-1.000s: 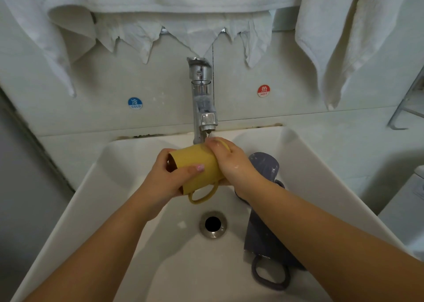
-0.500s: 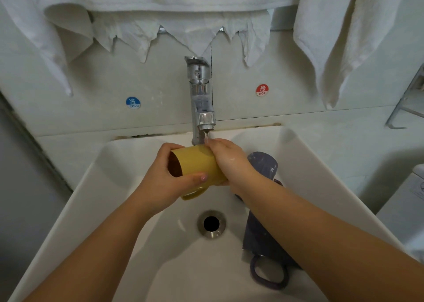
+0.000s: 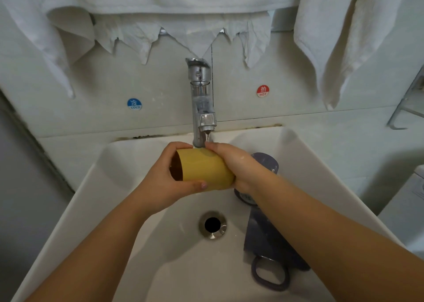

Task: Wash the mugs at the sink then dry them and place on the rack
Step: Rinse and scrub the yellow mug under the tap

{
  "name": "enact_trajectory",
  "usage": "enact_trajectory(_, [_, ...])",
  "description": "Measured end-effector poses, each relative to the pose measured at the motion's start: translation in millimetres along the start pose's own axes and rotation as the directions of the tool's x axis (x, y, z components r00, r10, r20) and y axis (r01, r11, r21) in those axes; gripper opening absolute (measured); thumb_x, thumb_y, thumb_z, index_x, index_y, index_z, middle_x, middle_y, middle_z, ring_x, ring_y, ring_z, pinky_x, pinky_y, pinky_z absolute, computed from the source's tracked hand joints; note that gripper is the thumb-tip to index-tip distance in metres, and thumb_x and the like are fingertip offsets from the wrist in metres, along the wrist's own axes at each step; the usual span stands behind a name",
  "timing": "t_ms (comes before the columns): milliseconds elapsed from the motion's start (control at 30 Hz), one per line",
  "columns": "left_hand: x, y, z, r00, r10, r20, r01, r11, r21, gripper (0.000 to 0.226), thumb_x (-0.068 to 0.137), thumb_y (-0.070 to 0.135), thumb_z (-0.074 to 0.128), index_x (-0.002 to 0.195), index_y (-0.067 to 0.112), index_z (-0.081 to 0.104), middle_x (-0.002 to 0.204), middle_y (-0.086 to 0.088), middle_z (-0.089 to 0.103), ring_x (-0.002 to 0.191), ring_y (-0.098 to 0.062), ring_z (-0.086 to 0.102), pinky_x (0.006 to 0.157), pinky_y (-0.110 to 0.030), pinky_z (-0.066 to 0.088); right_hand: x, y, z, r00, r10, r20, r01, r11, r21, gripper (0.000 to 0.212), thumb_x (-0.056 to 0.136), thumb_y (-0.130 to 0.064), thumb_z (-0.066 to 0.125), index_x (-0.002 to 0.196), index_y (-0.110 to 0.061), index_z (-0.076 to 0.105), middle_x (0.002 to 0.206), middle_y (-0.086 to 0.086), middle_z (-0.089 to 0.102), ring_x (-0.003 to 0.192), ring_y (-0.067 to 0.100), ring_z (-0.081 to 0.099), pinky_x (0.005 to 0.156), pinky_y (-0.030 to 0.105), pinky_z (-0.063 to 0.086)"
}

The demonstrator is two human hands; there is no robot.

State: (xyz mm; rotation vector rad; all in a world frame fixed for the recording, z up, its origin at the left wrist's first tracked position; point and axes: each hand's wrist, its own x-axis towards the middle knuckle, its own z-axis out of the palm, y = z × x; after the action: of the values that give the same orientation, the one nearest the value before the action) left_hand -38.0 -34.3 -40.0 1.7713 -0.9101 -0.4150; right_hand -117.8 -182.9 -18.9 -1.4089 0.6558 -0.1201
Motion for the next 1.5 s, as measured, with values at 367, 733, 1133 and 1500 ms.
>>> enact_trajectory(367, [3,3,26,0.921,-0.382,0.074,0.352,0.736,-0.578,0.071,0.064,0.056,0.066,0.125,0.024,0.053,0.122,-0.008,0.061,0.105,-0.026,0.065,0.078,-0.037,0.057,-5,11,-14,0.970,-0.244,-0.014,0.241,0.964,-0.116,0.040,0.081,-0.040,0.071,0.111,-0.021,0.052,0.110,0.001,0.056,0.095,0.020,0.058,0.073,0.035,0.052])
enact_trajectory(733, [31,15,53,0.823,-0.534,-0.193,0.278,0.674,-0.684,0.096,0.049,0.068,0.074,0.122,0.008,0.054,0.109,-0.011,0.068,0.094,-0.027,0.067,0.074,-0.039,0.056,-4,10,-15,0.991,-0.046,0.123,0.074,0.970,-0.234,0.063,0.083,-0.068,0.051,0.125,-0.022,0.050,0.116,0.007,0.063,0.100,0.026,0.066,0.080,0.046,0.059])
enact_trajectory(1133, [26,22,61,0.826,-0.562,0.043,0.424,0.570,-0.704,0.066,0.082,0.072,0.044,0.121,0.019,0.048,0.108,-0.014,0.064,0.100,-0.035,0.064,0.083,-0.051,0.054,-7,8,-31,0.973,0.088,0.211,-0.063,0.991,-0.122,0.056,0.090,-0.063,0.042,0.128,-0.023,0.042,0.122,0.015,0.059,0.107,0.032,0.062,0.085,0.045,0.054])
enact_trajectory(1500, [21,21,67,0.891,-0.269,-0.365,0.209,0.958,-0.194,0.049,0.104,0.039,0.019,0.146,0.020,0.036,0.141,-0.010,0.048,0.125,-0.028,0.048,0.101,-0.035,0.037,-1,11,0,0.976,-0.171,-0.135,0.130,0.954,-0.271,0.082,0.081,-0.067,0.054,0.140,-0.016,0.030,0.131,0.008,0.049,0.113,0.026,0.052,0.099,0.044,0.045])
